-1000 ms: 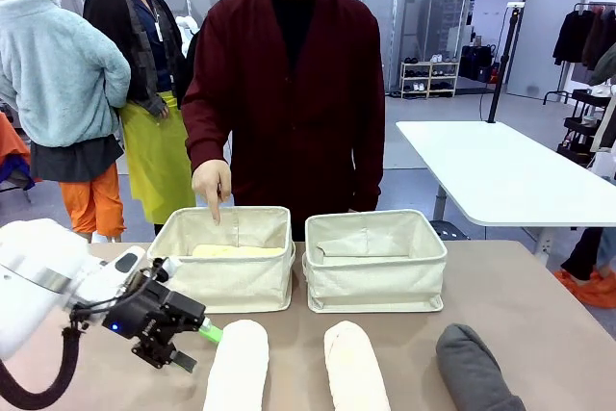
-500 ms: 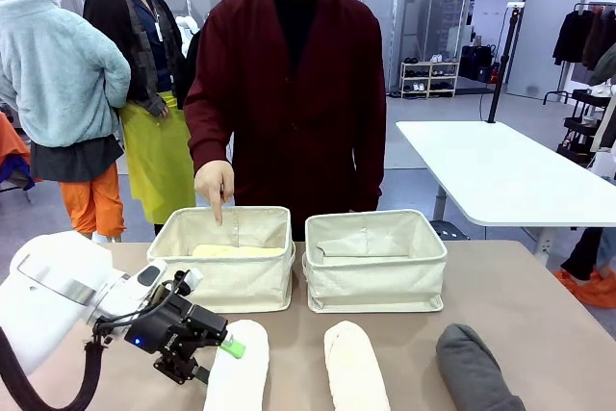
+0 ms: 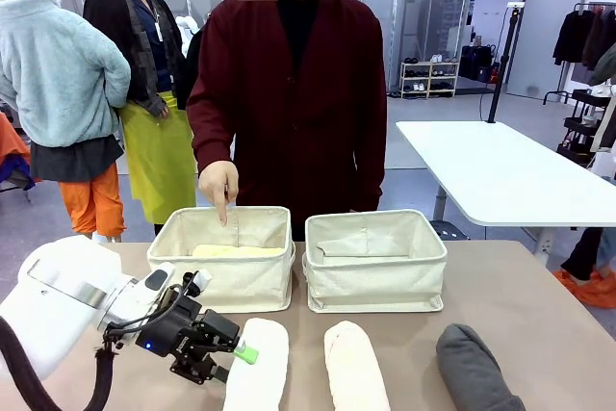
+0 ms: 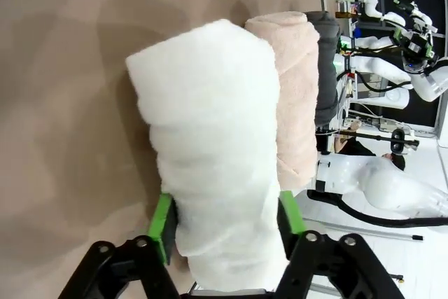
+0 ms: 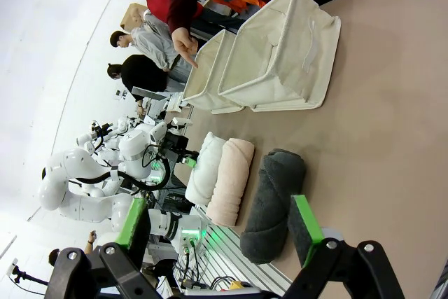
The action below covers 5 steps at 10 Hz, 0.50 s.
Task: Divide the towels into two baskets.
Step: Pick up one hotel-folded towel from the bottom of the table and place it in the Fabric basket indicated by the person.
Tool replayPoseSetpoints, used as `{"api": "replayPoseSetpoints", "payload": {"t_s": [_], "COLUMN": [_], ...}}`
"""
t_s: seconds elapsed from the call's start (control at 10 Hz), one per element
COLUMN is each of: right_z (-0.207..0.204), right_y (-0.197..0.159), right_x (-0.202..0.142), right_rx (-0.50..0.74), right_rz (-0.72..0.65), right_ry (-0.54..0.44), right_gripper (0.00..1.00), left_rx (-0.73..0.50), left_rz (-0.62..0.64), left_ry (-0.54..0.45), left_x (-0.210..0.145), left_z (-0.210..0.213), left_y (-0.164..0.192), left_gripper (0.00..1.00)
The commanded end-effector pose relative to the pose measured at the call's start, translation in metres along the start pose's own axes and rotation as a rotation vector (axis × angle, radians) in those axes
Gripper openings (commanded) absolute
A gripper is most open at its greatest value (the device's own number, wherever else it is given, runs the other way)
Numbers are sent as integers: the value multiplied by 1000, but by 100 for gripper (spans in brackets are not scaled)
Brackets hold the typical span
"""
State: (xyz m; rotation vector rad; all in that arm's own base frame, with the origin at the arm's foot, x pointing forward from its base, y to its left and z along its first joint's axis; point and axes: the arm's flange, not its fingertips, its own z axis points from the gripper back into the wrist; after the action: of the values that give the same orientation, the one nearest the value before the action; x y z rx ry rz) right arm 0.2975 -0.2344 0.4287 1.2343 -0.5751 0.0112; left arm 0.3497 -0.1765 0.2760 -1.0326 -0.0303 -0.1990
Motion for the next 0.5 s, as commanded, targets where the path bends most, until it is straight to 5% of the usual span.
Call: {"api": "replayPoseSetpoints", "payload": {"t_s": [0.0, 0.4], "right_z": [1, 1], "right_y": [3, 3], "right_x": [-2, -2], "right_rx": [8, 8], "right_rz": [10, 10], "right_ry": [-7, -7], "right_gripper": [100, 100], "left_rx": [-2, 14], "left_rz": [-27, -60], "left_ry": [-27, -51], "left_x": [-86, -79], "left_z": [12, 9], "left_y": [-7, -8], "left_gripper": [0, 0]}}
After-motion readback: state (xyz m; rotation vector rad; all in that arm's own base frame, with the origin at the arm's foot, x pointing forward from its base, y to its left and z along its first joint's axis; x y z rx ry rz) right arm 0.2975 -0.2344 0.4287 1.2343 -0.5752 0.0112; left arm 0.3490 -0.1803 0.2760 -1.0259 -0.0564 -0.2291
